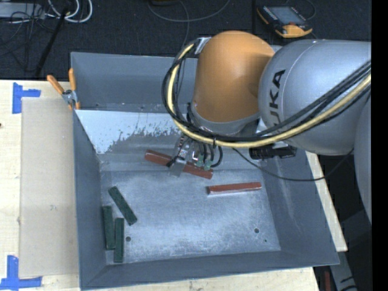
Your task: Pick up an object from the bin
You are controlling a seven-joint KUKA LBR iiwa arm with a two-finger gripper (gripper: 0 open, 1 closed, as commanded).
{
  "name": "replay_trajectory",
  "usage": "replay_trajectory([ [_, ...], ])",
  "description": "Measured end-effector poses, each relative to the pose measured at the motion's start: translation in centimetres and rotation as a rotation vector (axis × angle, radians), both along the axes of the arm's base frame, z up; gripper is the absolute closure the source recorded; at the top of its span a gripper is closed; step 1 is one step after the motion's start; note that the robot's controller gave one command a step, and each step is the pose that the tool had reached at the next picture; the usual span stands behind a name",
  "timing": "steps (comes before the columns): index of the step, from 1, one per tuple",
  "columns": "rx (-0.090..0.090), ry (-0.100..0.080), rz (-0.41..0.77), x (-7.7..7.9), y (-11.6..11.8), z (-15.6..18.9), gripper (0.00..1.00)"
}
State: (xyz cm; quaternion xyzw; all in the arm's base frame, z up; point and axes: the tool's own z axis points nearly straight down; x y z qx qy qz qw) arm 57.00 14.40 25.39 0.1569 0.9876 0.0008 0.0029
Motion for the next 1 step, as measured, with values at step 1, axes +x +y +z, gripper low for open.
replay_trajectory([
  [1, -0.001, 0.008, 0.013, -0.63, 2.5, -1.68, 1.0],
])
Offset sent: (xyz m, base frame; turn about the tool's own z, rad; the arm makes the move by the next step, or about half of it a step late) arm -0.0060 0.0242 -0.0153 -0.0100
